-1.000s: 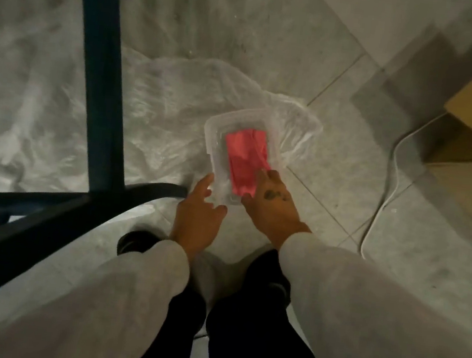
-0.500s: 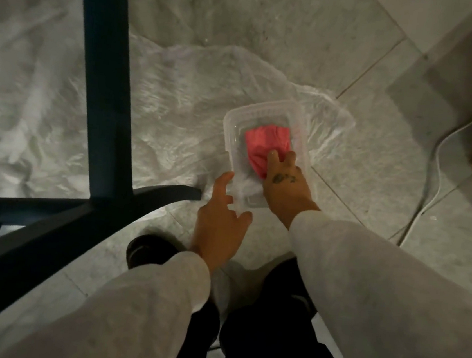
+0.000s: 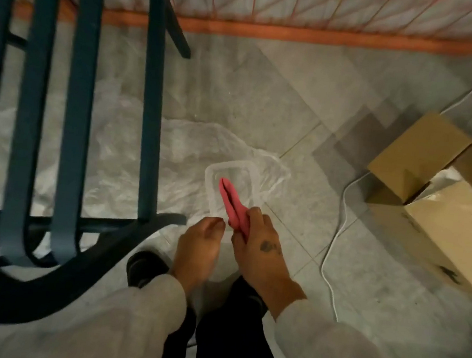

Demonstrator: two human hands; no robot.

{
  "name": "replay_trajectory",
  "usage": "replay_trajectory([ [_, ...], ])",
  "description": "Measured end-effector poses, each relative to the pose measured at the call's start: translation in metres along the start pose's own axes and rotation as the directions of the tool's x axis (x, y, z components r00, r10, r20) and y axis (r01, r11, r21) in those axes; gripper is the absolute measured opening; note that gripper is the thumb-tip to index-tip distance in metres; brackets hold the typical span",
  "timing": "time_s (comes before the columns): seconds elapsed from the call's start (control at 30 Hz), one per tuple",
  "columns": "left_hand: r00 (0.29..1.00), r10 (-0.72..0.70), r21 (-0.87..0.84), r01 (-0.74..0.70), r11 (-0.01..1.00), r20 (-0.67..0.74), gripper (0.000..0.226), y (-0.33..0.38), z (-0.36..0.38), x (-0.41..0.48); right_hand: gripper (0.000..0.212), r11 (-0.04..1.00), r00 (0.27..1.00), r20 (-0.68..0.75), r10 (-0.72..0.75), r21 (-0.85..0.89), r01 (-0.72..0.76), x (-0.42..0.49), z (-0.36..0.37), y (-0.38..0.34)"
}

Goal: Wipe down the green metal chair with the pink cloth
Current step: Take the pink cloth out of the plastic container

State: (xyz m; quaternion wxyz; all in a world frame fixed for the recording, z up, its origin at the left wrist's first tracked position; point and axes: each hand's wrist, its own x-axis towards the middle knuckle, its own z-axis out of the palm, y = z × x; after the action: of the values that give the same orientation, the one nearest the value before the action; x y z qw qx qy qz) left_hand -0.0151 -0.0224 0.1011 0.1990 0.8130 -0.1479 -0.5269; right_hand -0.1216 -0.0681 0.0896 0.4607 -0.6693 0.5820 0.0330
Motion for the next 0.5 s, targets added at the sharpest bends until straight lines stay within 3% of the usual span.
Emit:
replay_trajectory([
  [0.23,0.995,0.071,-0.149,-0.059,0.987,0.074,0.025,0.082,-0.031,-0.086,0.025,0.995,0.993,-0.104,-0.063,0.069,0.071,-0.073,-0.074,-0.061],
  [0.5,0.967,0.190,-0.235,-0.147,0.961,0.171,0.030,0.179,-0.105,-0.205,0.038,0.965,0.956,-0.129,-0.263,-0.043,0.259,-0.149,-0.194,-0.154],
])
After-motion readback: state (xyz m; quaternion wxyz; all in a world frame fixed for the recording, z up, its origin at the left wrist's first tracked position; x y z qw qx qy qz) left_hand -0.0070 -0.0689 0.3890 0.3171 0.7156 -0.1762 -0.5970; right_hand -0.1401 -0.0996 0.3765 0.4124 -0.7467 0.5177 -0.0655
